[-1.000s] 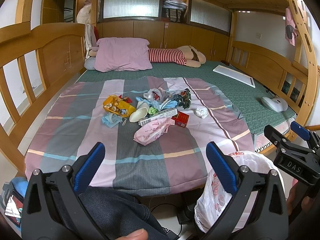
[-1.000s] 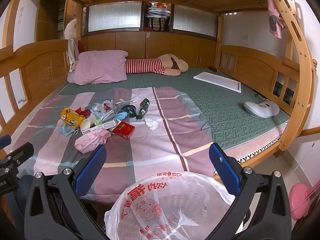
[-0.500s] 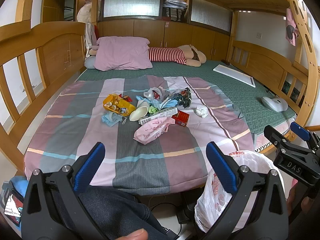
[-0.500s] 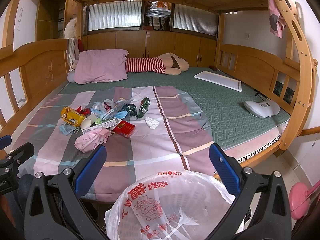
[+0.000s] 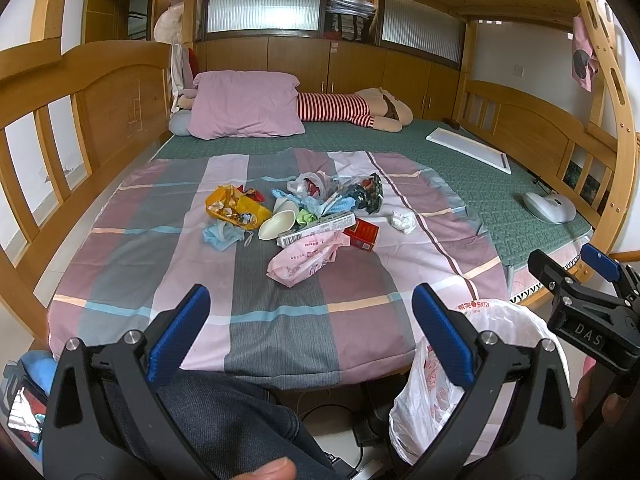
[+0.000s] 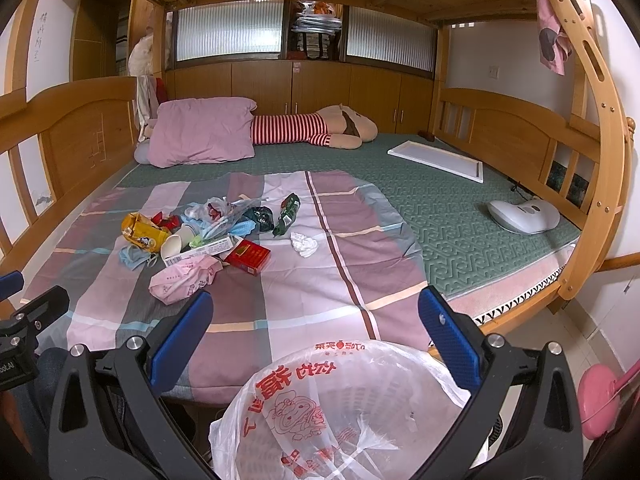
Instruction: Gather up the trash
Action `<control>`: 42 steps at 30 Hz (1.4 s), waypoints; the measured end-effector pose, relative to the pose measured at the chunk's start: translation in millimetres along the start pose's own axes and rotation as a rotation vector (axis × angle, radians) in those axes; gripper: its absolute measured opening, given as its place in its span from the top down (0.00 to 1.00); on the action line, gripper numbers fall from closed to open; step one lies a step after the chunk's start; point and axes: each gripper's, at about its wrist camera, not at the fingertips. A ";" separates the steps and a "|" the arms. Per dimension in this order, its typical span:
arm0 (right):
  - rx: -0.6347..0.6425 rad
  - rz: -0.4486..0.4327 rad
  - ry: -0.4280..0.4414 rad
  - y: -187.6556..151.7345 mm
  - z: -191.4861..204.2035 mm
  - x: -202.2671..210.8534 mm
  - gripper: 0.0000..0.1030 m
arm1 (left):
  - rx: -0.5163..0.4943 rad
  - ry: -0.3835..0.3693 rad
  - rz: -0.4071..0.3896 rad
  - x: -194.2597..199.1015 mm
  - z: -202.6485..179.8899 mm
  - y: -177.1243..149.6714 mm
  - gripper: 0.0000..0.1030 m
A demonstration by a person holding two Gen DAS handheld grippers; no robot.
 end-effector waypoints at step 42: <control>-0.013 0.020 0.001 -5.8 -2.2 -5.5 0.02 | -0.002 -0.014 0.045 -4.6 -3.7 0.0 0.03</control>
Point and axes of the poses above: each gripper's, at about its wrist camera, not at the fingertips, and x roughly against the way its jaws point, z to its left, y to its top, and after that the axes turned 12 degrees about y, right-handed
